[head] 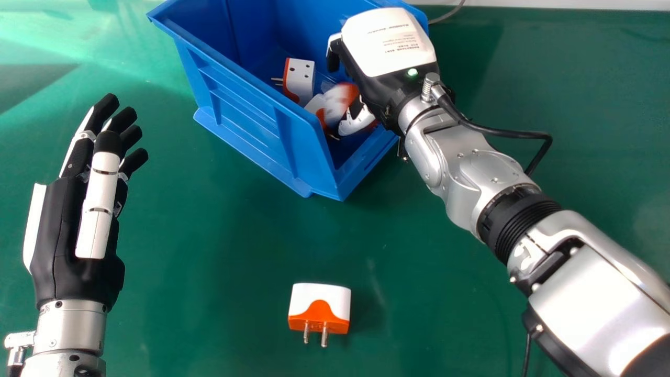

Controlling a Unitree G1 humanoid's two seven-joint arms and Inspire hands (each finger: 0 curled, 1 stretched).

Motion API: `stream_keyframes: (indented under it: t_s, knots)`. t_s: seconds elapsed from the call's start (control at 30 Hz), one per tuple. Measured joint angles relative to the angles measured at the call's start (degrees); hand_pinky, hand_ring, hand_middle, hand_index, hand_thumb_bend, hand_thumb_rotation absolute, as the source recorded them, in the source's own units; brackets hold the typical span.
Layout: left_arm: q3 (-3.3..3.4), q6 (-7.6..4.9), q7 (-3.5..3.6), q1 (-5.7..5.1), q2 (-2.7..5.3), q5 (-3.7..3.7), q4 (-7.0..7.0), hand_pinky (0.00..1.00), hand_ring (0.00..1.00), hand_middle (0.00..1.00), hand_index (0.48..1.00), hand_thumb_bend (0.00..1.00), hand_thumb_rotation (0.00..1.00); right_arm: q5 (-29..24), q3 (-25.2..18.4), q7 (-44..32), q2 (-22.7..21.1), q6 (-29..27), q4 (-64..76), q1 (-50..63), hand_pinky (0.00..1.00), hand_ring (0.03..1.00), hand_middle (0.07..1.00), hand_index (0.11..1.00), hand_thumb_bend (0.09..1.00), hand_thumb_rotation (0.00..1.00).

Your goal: Pick all objects and put in blue box

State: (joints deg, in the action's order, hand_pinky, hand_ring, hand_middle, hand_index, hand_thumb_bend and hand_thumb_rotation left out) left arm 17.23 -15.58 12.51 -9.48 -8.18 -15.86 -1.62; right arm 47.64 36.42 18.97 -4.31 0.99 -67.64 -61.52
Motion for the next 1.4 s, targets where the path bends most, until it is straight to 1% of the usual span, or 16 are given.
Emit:
stream_keyframes:
  t_s: [0.07,0.1,0.2,0.27,0.3,0.43,0.67,0.73,0.87,0.97,1.07,1.17,1.2,1.23,1.3,1.4]
  knots:
    - [0.0,0.0,0.0,0.0,0.0,0.03,0.0,0.89,0.9,0.9,0.892,0.49,0.78,0.1,0.33,-0.17,0.05,0.49,-0.01,0.12,0.53,0.629,0.7,0.717,0.686,0.31]
    - [0.0,-0.01,0.0,-0.01,0.0,0.06,0.0,0.89,0.9,0.9,0.892,0.49,0.78,0.12,0.43,-0.35,0.06,0.88,-0.01,0.2,0.53,0.629,0.7,0.717,0.686,0.31]
    - [0.0,-0.01,-0.01,-0.01,0.0,0.06,0.0,0.89,0.9,0.9,0.89,0.49,0.79,0.16,0.63,-1.22,0.11,1.22,0.0,0.44,0.62,0.747,0.811,0.813,0.709,0.41]
    - [0.0,-0.01,-0.03,0.0,0.0,0.05,0.0,0.88,0.9,0.9,0.889,0.49,0.79,0.16,0.65,-1.4,0.12,1.31,0.0,0.53,0.67,0.806,0.866,0.858,0.718,0.46]
    - [0.0,0.0,-0.05,0.0,0.0,0.05,0.0,0.88,0.9,0.9,0.889,0.49,0.79,0.16,0.66,-1.4,0.12,1.35,0.0,0.54,0.67,0.806,0.866,0.858,0.718,0.46]
    - [0.0,-0.01,-0.1,0.03,0.0,0.07,0.0,0.88,0.9,0.89,0.887,0.49,0.78,0.15,0.66,-1.57,0.18,1.75,0.01,0.54,0.73,0.869,0.927,0.908,0.726,0.52]
    - [0.0,-0.01,-0.13,0.13,0.0,0.08,0.0,0.88,0.9,0.89,0.886,0.49,0.79,0.15,0.66,-1.94,0.01,2.2,0.64,0.54,0.75,0.895,0.95,0.924,0.714,0.52]
    - [0.0,-0.02,-0.13,0.14,0.0,0.09,0.0,0.88,0.89,0.89,0.882,0.49,0.79,0.25,0.77,-1.94,-0.27,2.19,1.29,0.54,0.75,0.895,0.95,0.923,0.682,0.5]
    - [0.0,-0.03,-0.1,0.15,0.0,0.07,0.0,0.88,0.89,0.89,0.883,0.49,0.79,0.45,1.45,-1.89,-1.2,2.16,3.77,0.78,0.74,0.89,0.944,0.918,0.652,0.46]
    - [-0.01,-0.03,-0.09,0.15,0.0,0.07,0.0,0.88,0.9,0.9,0.891,0.49,0.79,0.5,1.62,-1.94,-2.34,2.2,6.26,1.42,0.74,0.887,0.937,0.915,0.587,0.4]
    - [-0.02,-0.03,-0.11,0.14,0.0,0.09,0.0,0.88,0.9,0.9,0.893,0.49,0.79,1.92,2.06,-1.89,-4.32,2.16,9.7,2.36,0.74,0.885,0.934,0.913,0.567,0.38]
    - [-0.03,-0.03,-0.07,0.17,0.0,0.08,0.0,0.88,0.9,0.9,0.904,0.49,0.79,2.75,2.04,-1.95,-6.28,2.39,14.23,4.0,0.74,0.878,0.921,0.905,0.507,0.29]
    - [-0.04,-0.02,-0.08,0.21,0.0,0.08,0.01,0.88,0.9,0.9,0.904,0.49,0.79,2.81,1.97,-2.08,-6.94,2.62,16.07,4.65,0.74,0.878,0.921,0.905,0.507,0.29]
    - [-0.06,0.0,-0.09,0.25,-0.01,0.09,0.01,0.87,0.9,0.91,0.906,0.49,0.79,2.85,1.77,-2.23,-7.66,2.93,18.26,5.41,0.74,0.874,0.916,0.899,0.486,0.26]
    - [-0.15,0.07,-0.12,0.41,-0.01,0.15,0.0,0.87,0.9,0.91,0.906,0.49,0.79,2.91,1.22,-2.53,-9.52,3.47,23.18,7.18,0.74,0.874,0.916,0.899,0.486,0.26]
    - [-0.16,0.14,-0.18,0.59,-0.01,0.16,0.01,0.87,0.91,0.91,0.916,0.49,0.79,3.59,-0.34,-3.48,-12.69,4.0,31.83,10.32,0.74,0.863,0.908,0.887,0.411,0.13]
